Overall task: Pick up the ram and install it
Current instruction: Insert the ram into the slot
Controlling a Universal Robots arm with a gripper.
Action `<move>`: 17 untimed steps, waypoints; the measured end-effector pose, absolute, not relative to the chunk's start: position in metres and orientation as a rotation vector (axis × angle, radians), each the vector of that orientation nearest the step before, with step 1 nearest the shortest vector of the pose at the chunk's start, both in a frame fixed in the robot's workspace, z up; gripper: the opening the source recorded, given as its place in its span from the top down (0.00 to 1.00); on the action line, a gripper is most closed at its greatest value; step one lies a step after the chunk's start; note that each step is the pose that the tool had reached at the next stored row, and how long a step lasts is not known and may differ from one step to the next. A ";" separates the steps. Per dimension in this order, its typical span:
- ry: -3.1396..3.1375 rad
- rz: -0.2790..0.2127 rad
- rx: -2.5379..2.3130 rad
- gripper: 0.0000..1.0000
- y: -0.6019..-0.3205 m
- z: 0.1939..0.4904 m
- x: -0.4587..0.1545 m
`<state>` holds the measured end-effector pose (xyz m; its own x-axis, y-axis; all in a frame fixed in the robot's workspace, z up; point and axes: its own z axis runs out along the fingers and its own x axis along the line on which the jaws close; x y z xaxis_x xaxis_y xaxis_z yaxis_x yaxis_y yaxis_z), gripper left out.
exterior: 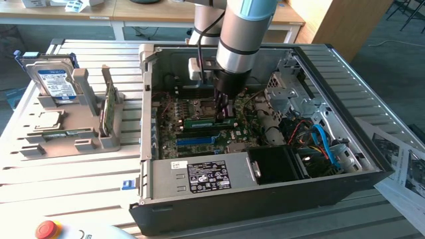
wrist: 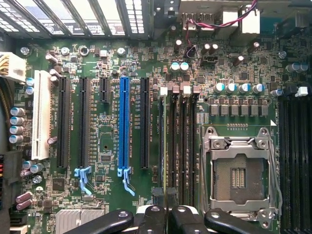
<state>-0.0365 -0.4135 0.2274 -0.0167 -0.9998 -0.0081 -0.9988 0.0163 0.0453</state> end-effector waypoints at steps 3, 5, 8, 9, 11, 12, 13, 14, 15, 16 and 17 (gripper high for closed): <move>-2.221 -0.059 2.184 0.88 -0.414 0.226 -0.037; -2.221 -0.059 2.184 0.88 -0.414 0.225 -0.037; -2.221 -0.059 2.184 0.88 -0.414 0.224 -0.037; -2.221 -0.059 2.184 0.88 -0.414 0.224 -0.037; -2.221 -0.059 2.184 0.88 -0.414 0.224 -0.037; -2.221 -0.059 2.184 0.88 -0.414 0.224 -0.037; -2.221 -0.059 2.184 0.88 -0.414 0.224 -0.037; -2.221 -0.059 2.184 0.88 -0.414 0.224 -0.037; -2.221 -0.059 2.184 0.88 -0.414 0.224 -0.037; -2.221 -0.059 2.184 0.88 -0.414 0.224 -0.037; -2.221 -0.059 2.184 0.88 -0.414 0.224 -0.037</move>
<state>-0.0366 -0.4135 0.2242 -0.0167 -0.9998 -0.0081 -0.9988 0.0163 0.0453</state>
